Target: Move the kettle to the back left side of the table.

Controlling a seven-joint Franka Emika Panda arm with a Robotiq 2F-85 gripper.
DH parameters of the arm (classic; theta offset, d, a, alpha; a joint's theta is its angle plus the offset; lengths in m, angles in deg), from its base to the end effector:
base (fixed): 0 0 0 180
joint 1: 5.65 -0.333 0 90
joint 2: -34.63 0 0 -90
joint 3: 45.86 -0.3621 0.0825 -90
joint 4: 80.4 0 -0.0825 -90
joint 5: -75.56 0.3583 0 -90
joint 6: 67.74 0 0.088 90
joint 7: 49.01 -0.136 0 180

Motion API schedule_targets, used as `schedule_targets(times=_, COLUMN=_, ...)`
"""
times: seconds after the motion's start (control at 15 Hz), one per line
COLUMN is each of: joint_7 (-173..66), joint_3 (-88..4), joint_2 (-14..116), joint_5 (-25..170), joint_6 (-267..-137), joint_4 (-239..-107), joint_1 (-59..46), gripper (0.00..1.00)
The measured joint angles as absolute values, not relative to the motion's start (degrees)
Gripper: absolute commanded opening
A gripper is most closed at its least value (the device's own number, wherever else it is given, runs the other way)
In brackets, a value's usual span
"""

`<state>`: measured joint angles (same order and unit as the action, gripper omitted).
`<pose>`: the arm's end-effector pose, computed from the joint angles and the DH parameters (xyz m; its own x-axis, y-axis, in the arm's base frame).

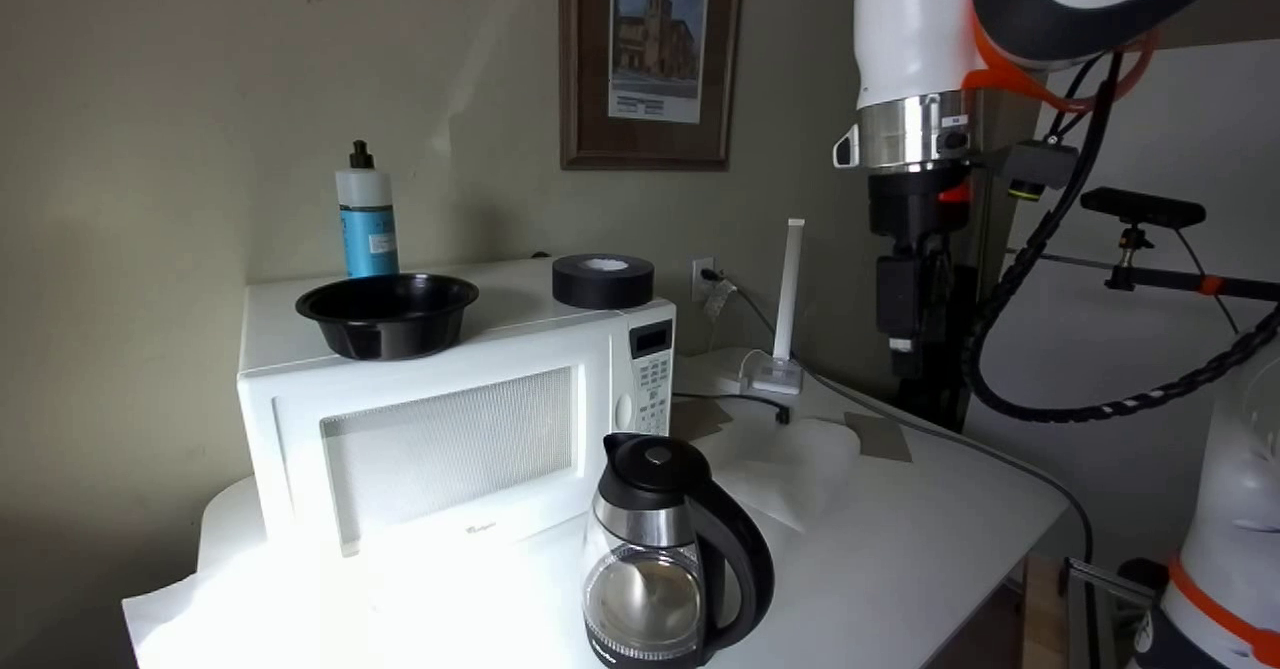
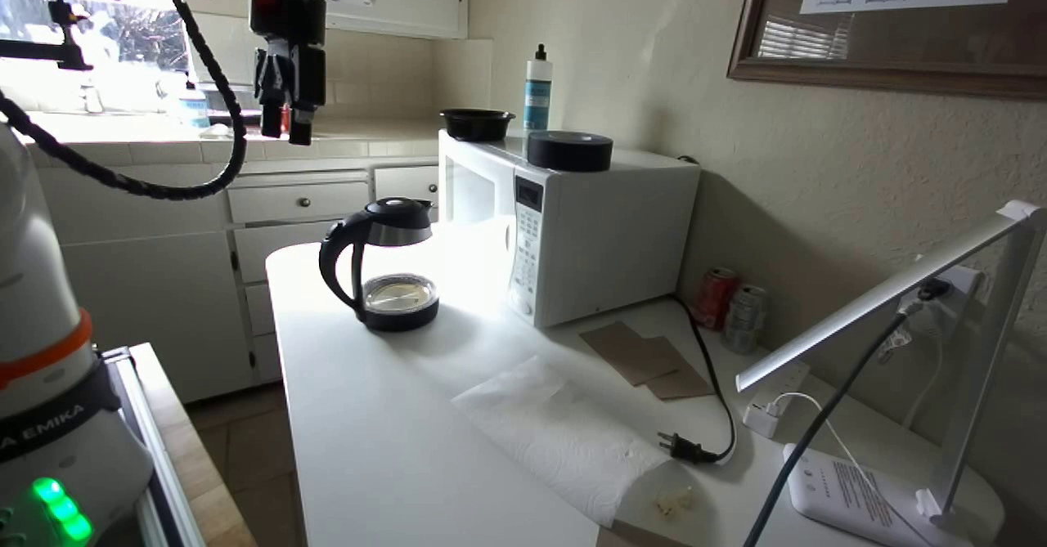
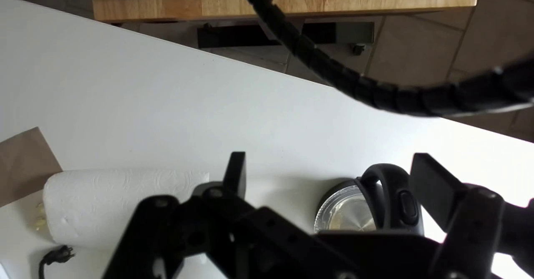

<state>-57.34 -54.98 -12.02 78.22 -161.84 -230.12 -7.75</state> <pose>0.2218 0.0572 0.4898 0.9886 -0.0223 -0.1489 -0.0085 -0.9956 0.0929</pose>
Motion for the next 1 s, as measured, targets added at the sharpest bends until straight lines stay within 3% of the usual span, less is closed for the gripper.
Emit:
schedule_targets(times=0.27, joint_7=-57.5, joint_3=-54.8, joint_2=-12.0, joint_5=78.0, joint_6=-162.4, joint_4=-230.2, joint_1=-7.7, gripper=1.00)
schedule_targets(times=0.73, joint_7=-65.3, joint_3=-57.1, joint_2=-11.7, joint_5=83.5, joint_6=-187.0, joint_4=-237.6, joint_1=-8.8, gripper=1.00)
schedule_targets(times=1.0, joint_7=-73.7, joint_3=-63.5, joint_2=-7.6, joint_5=85.3, joint_6=-192.5, joint_4=-238.4, joint_1=-10.9, gripper=1.00)
